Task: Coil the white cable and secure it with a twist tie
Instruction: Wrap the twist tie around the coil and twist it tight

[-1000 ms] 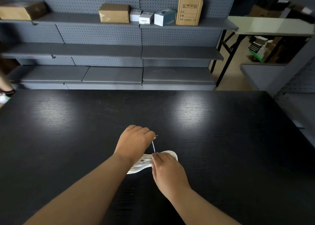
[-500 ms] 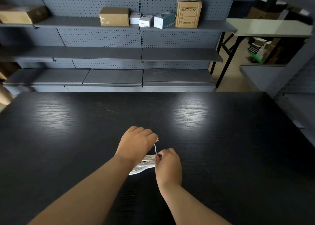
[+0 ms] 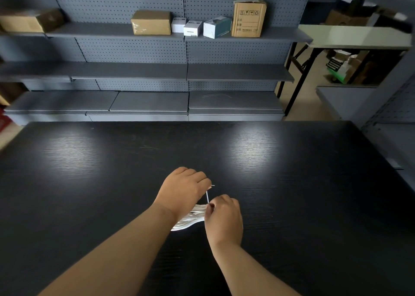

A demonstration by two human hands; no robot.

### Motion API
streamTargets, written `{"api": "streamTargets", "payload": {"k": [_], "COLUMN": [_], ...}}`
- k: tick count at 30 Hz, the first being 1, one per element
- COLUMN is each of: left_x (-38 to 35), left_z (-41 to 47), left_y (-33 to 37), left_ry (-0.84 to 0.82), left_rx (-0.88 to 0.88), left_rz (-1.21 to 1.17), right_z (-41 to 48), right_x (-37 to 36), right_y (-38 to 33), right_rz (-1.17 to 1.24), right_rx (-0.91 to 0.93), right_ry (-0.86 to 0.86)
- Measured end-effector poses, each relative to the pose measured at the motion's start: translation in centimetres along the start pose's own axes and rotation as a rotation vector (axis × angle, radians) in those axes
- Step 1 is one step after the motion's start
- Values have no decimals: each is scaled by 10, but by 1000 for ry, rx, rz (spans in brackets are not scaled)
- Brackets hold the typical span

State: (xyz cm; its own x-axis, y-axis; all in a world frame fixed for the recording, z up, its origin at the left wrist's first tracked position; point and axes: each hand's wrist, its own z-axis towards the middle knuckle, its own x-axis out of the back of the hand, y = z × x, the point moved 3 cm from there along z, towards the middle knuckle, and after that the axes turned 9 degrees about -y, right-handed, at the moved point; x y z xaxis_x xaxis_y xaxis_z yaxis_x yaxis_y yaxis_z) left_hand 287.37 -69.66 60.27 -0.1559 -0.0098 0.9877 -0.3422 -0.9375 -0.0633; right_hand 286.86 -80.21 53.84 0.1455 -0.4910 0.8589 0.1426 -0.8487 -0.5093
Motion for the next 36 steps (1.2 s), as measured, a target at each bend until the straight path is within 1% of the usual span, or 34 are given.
{"api": "streamTargets", "payload": {"k": [7,22,29,34,36], "left_x": [1,6,6,3,1], "left_z": [1,6,7,9,9], "left_y": [2,1,-4,-8,-9], "left_ry": [-13,4,15,2,-11], "left_rx": [-10,88,104,104,104], "left_rz": [-34,-143,-141,-137,-154], "right_z": [0,0,2,3,3], "right_x": [-2,-2,-6,-5,-4], "right_y": [0,1,3,2,4], "right_rz": [5,3,-12,-20,-22], "right_rx": [-23,-7,-5,17,55], "right_ry": [-3,-12,-18,2,-11]}}
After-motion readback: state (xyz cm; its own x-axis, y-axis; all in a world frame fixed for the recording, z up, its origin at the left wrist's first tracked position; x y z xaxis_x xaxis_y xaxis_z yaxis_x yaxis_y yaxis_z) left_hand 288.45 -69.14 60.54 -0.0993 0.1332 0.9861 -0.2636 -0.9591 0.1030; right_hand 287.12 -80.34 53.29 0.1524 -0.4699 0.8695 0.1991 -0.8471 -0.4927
